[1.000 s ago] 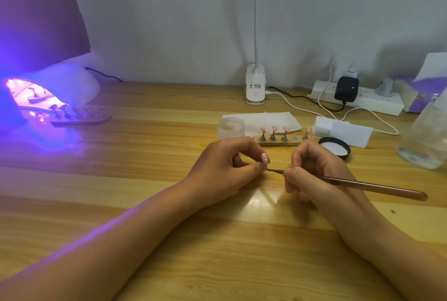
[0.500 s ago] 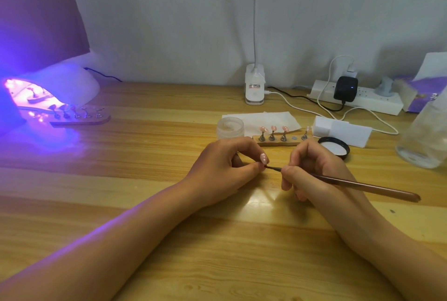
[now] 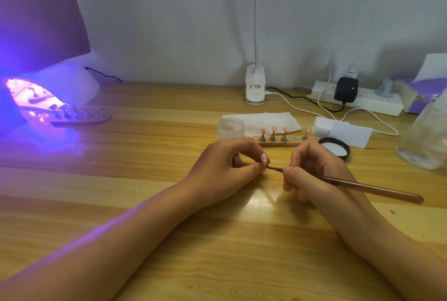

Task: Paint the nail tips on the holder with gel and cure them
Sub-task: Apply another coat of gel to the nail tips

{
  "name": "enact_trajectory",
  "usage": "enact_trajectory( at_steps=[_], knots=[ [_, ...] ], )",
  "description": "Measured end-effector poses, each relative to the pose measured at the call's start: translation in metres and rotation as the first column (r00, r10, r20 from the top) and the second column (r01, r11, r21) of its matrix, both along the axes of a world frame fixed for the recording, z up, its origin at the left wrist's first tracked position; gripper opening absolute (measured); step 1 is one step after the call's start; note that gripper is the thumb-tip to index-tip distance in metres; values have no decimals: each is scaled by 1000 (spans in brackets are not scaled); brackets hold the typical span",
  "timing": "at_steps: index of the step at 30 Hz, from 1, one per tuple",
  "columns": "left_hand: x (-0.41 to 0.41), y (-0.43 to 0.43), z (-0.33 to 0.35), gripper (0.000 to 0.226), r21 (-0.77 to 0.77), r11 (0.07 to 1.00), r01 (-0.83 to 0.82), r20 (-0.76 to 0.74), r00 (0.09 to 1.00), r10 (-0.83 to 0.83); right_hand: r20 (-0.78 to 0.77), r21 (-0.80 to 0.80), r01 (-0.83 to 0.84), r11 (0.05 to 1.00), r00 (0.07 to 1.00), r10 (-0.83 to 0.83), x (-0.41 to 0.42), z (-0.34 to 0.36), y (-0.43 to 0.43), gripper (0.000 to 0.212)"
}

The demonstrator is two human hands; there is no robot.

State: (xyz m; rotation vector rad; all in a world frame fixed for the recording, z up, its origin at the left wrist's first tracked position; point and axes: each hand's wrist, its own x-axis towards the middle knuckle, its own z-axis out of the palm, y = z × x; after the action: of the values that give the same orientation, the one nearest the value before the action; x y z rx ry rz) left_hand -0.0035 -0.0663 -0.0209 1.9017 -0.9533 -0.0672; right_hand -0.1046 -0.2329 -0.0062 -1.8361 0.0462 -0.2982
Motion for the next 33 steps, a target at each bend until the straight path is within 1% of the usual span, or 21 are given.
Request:
enact_trajectory(
  at_steps=[2, 4, 6, 12, 17, 21, 25, 29, 33],
  knots=[
    [0, 0, 0, 11, -3, 1000, 1, -6, 1000, -1, 21, 29, 6, 1000, 1000, -6, -2, 1, 0, 14],
    [0, 0, 1, 13, -5, 1000, 1, -6, 1000, -1, 72, 85, 29, 996, 997, -35, -3, 1, 0, 12],
    [0, -1, 1, 11, -5, 1000, 0, -5, 1000, 0, 105, 84, 36, 996, 994, -44, -3, 1, 1, 11],
    [-1, -1, 2, 9, 5, 1000, 6, 5, 1000, -6, 56, 5, 6, 1000, 998, -6, 0, -1, 2, 13],
    [-1, -1, 1, 10, 1, 1000, 12, 5, 1000, -12, 43, 21, 25, 999, 999, -26, -2, -1, 1, 15],
    [0, -1, 0, 7, -22, 1000, 16, -12, 1000, -16, 70, 54, 33, 998, 997, -36, -1, 1, 0, 14],
    [1, -2, -1, 6, -29, 999, 19, -29, 999, -20, 64, -6, 20, 1000, 998, -20, 0, 2, 2, 15],
    [0, -2, 0, 9, -36, 999, 25, -33, 999, -26, 26, -30, 50, 998, 998, -49, -3, 1, 2, 16],
    [0, -2, 0, 9, -29, 1000, -1, -57, 998, 0, 82, 15, 115, 993, 990, -116, -5, 3, 4, 11]
  ],
)
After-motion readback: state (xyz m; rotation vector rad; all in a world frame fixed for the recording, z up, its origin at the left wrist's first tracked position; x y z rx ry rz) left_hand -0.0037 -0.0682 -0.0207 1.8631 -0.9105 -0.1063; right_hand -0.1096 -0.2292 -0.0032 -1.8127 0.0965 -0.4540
